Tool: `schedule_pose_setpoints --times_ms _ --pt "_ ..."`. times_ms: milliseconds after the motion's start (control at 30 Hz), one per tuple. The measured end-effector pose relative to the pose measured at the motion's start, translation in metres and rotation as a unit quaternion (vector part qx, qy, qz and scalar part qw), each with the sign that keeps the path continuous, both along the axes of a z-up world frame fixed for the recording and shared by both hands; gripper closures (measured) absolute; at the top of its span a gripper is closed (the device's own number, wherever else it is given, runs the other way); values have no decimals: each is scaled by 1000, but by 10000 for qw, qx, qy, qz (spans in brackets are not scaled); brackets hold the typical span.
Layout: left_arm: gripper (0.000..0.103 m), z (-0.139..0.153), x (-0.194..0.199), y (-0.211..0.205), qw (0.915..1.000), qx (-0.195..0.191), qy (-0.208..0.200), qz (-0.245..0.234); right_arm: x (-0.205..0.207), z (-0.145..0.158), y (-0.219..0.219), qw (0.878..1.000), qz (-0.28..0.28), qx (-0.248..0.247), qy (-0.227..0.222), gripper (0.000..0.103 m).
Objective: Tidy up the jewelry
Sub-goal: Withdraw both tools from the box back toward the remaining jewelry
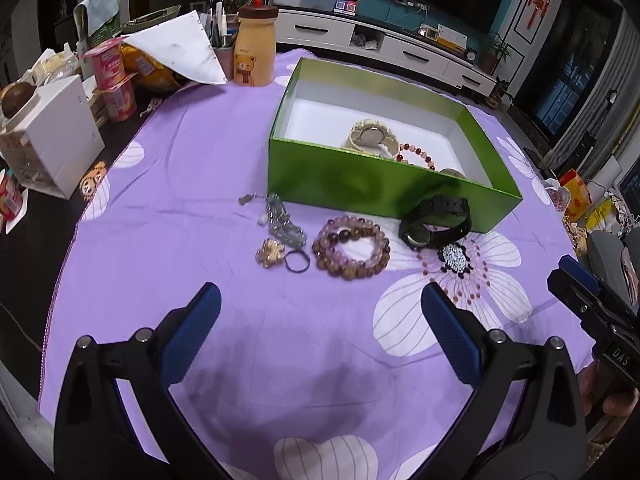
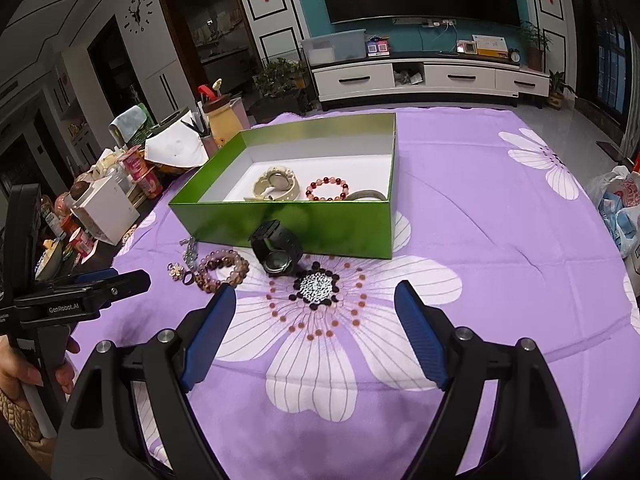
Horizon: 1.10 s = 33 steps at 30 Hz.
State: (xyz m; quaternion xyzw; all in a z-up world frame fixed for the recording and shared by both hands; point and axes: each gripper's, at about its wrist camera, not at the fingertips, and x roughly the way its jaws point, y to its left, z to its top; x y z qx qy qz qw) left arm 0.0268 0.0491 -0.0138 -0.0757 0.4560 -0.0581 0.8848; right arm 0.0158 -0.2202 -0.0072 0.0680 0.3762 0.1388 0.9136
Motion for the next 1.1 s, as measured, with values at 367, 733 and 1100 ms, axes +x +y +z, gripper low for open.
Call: schedule_pose_setpoints --times_ms 367,733,1100 --pt "2 -9 -9 8 9998 -194 77 45 -1 -7 14 9997 188 -63 152 21" --pt "2 -12 -8 10 9997 -213 86 16 1 -12 19 9995 242 -65 216 21" --pt "2 -18 -5 7 9998 -183 117 -50 2 -15 20 9993 276 -53 245 21"
